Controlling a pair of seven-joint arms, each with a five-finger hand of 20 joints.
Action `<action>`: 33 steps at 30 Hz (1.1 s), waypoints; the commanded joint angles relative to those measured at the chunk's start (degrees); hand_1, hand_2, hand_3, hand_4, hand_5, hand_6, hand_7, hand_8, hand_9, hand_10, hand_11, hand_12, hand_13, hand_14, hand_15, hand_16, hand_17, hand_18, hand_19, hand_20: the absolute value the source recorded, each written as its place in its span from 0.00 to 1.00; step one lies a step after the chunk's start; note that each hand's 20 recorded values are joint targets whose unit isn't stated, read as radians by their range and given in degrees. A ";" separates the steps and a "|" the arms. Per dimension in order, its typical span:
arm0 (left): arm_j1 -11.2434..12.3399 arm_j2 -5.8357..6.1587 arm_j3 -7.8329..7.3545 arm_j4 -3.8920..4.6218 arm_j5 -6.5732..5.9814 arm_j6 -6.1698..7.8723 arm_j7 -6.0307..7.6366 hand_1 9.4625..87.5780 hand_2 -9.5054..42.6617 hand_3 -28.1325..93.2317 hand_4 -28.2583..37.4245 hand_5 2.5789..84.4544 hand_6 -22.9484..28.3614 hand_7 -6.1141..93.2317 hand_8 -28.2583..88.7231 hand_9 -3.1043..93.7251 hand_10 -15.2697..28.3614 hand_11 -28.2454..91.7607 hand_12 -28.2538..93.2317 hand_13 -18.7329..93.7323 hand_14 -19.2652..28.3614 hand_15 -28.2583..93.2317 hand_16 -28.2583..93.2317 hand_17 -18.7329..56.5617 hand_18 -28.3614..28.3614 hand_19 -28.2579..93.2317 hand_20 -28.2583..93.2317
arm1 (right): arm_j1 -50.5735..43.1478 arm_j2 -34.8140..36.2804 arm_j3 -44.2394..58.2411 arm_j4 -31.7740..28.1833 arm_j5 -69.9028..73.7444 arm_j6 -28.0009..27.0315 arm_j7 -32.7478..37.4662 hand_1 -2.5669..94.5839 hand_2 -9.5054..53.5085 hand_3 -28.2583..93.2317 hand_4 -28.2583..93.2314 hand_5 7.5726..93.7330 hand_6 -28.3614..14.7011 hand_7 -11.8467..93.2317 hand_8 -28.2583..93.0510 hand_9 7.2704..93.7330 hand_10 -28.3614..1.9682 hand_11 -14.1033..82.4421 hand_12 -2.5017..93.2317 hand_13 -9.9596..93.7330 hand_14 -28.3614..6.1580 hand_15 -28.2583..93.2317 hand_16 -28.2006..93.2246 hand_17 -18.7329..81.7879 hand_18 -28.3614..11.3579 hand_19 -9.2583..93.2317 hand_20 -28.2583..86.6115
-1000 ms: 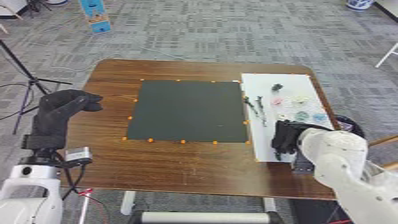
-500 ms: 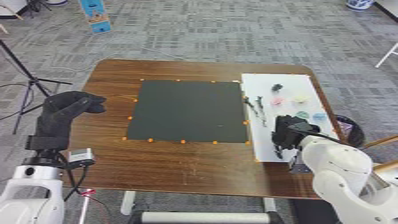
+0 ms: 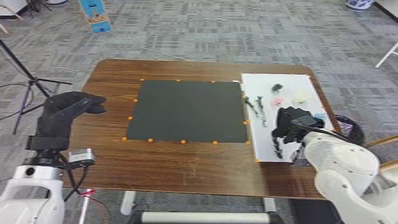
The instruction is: Arrange flowers
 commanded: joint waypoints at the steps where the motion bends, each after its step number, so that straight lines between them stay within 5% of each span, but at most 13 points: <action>1: 0.75 -0.62 -0.51 -0.57 0.28 -0.72 -0.28 0.21 0.13 0.84 0.14 0.71 0.48 0.44 0.16 0.64 0.68 0.58 0.44 0.57 0.78 0.70 0.28 0.35 0.73 0.47 0.56 | -1.00 -1.19 -0.51 1.11 -2.30 -2.08 2.15 0.37 0.00 0.73 0.20 0.85 0.56 0.32 0.23 0.96 0.52 0.47 0.37 0.96 0.61 0.69 0.56 0.79 0.27 1.00 0.76; 19: 0.24 -1.03 0.32 -0.41 0.39 -1.29 -0.40 0.22 0.12 0.83 0.16 0.70 0.48 0.44 0.16 0.64 0.67 0.58 0.44 0.57 0.78 0.70 0.28 0.35 0.74 0.47 0.56 | -1.99 -4.11 -3.79 6.76 -9.40 1.73 2.64 0.41 0.00 0.71 0.20 0.86 0.55 0.32 0.23 0.97 0.53 0.46 0.36 0.98 0.64 0.66 0.55 0.83 0.35 1.00 0.71; 22: 0.47 -1.11 0.34 -0.50 0.39 -1.27 -0.26 0.22 0.12 0.83 0.16 0.70 0.49 0.43 0.16 0.64 0.68 0.58 0.44 0.57 0.78 0.70 0.28 0.35 0.74 0.47 0.56 | -2.31 -4.57 -3.78 5.32 -8.53 1.54 3.13 0.48 0.00 0.66 0.24 0.86 0.57 0.29 0.43 0.98 0.54 0.46 0.35 1.00 0.65 0.65 0.56 0.84 0.37 1.00 0.69; 24: 0.44 -1.14 0.34 -0.51 0.51 -1.35 -0.41 0.22 0.12 0.83 0.16 0.70 0.49 0.43 0.16 0.64 0.68 0.58 0.44 0.57 0.78 0.70 0.28 0.35 0.74 0.47 0.56 | -2.73 -4.80 -3.72 4.41 -8.97 1.16 2.94 0.53 0.00 0.64 0.27 0.87 0.58 0.28 0.48 0.99 0.55 0.46 0.35 1.00 0.66 0.65 0.55 0.85 0.39 1.00 0.68; 33: 0.07 -1.20 0.61 -0.43 0.52 -1.37 -0.66 0.23 0.12 0.83 0.16 0.71 0.49 0.42 0.16 0.64 0.68 0.58 0.44 0.57 0.78 0.70 0.28 0.35 0.74 0.47 0.56 | -2.98 -4.28 -4.53 2.43 -10.33 2.20 2.32 0.60 0.00 0.64 0.31 0.89 0.61 0.28 0.50 1.00 0.59 0.48 0.36 1.00 0.69 0.67 0.53 0.87 0.43 1.00 0.66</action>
